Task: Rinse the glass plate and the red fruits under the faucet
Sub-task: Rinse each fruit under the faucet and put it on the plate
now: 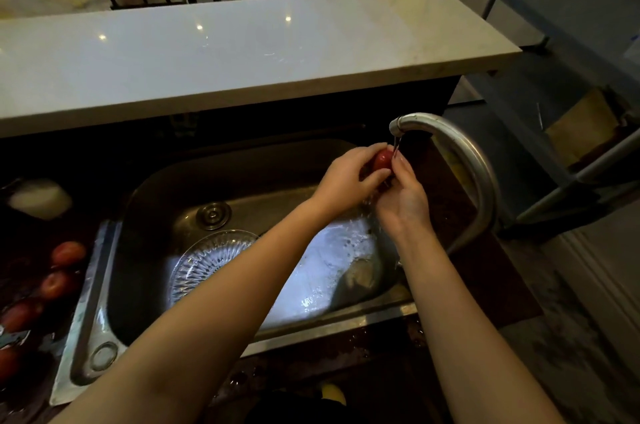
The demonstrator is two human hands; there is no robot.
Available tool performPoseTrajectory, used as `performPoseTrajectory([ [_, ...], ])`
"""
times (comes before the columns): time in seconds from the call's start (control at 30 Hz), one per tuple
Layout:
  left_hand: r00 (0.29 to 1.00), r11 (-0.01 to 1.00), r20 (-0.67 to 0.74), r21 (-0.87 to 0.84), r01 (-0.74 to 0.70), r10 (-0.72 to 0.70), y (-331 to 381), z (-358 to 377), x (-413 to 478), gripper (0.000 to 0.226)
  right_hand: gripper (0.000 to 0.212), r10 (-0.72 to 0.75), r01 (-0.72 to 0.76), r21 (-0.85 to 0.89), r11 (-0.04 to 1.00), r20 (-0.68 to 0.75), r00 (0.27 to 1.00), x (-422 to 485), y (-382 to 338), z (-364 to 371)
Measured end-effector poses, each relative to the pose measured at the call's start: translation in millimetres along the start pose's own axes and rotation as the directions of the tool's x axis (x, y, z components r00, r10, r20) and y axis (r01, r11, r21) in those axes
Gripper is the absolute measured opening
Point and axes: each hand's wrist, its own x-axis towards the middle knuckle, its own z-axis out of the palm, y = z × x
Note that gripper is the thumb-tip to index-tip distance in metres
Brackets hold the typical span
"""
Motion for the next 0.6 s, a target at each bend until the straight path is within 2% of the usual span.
performPoseTrajectory([
  [0.17, 0.997, 0.997, 0.003, -0.014, 0.080, -0.080, -17, -31, -16, 0.034, 0.037, -0.027, 0.027, -0.057, 0.998, -0.007, 1.000, 5, -2, 0],
  [0.23, 0.994, 0.994, 0.009, -0.006, 0.112, -0.112, -19, -39, -21, 0.038, 0.034, -0.020, 0.019, -0.070, 0.997, -0.013, 1.000, 6, 0, 4],
  [0.47, 0.998, 0.998, 0.035, -0.052, 0.045, -0.043, 11, -18, -9, 0.052, 0.046, 0.013, -0.015, -0.018, 1.000, -0.117, 0.993, 1, 7, 12],
  [0.6, 1.000, 1.000, 0.017, 0.007, 0.019, -0.019, 20, -6, -5, 0.050, 0.047, -0.014, 0.004, -0.081, 0.997, -0.121, 0.993, -2, -3, 4],
])
